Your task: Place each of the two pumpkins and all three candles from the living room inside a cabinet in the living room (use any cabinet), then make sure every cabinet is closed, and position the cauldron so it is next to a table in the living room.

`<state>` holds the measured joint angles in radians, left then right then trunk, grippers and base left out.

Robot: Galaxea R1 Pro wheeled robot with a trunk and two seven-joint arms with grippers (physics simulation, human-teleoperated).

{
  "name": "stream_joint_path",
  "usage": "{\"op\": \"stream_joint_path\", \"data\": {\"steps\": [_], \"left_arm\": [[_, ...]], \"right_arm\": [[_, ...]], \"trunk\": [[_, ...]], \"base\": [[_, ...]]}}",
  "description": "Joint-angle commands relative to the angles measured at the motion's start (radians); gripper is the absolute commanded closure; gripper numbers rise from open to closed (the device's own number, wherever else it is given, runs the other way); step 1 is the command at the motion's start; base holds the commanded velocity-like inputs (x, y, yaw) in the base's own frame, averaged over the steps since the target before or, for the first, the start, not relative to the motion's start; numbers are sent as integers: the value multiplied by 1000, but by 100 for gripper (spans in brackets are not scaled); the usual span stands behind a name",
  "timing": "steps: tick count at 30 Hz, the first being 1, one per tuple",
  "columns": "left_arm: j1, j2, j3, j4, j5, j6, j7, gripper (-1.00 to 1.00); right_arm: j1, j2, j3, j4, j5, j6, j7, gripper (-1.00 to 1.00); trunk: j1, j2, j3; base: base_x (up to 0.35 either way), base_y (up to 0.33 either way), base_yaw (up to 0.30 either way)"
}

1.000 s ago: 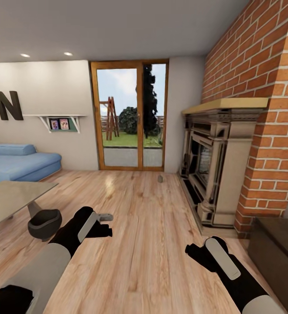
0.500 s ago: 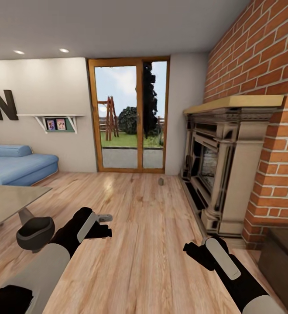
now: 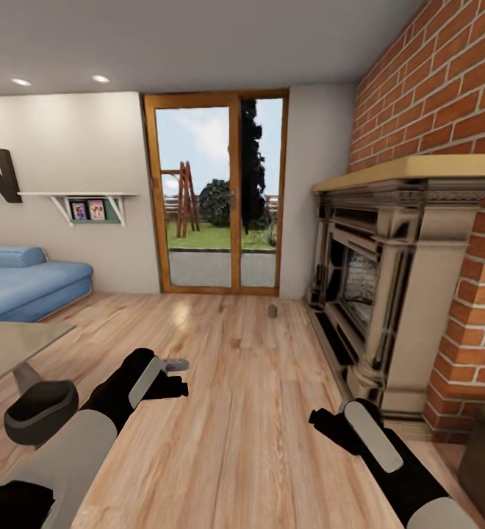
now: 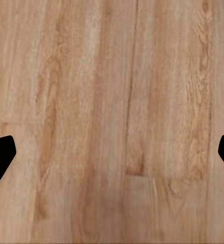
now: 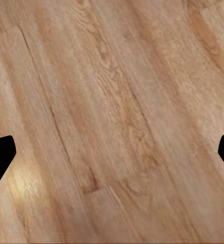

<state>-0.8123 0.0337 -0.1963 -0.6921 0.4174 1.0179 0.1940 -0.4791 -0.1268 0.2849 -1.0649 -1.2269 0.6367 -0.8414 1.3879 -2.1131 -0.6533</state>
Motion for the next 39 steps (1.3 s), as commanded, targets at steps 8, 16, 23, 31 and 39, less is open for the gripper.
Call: {"op": "stream_joint_path", "data": {"steps": [8, 16, 23, 31, 39], "left_arm": [[-1, 2, -8, -1, 11, 2, 9, -100], [-1, 2, -8, -1, 11, 2, 8, -100], [-1, 2, -8, -2, 11, 2, 8, -100], [-1, 2, -8, -2, 11, 2, 8, -100], [-1, 2, -8, -3, 11, 0, 8, -100]], "right_arm": [[-1, 1, 0, -1, 22, -1, -1, -100], [-1, 2, 1, -1, 24, -2, -1, -100], [-1, 3, 2, -1, 24, -2, -1, -100], [-1, 3, 3, -1, 24, -2, -1, -100], [-1, 3, 4, -1, 25, -2, -1, -100]], "trunk": [[0, -1, -1], [0, -1, -1], [0, -1, -1], [0, -1, -1], [0, -1, -1]], "base": [[336, 89, 0], [336, 128, 0], [336, 131, 0], [337, 99, 0], [337, 16, 0]]}}
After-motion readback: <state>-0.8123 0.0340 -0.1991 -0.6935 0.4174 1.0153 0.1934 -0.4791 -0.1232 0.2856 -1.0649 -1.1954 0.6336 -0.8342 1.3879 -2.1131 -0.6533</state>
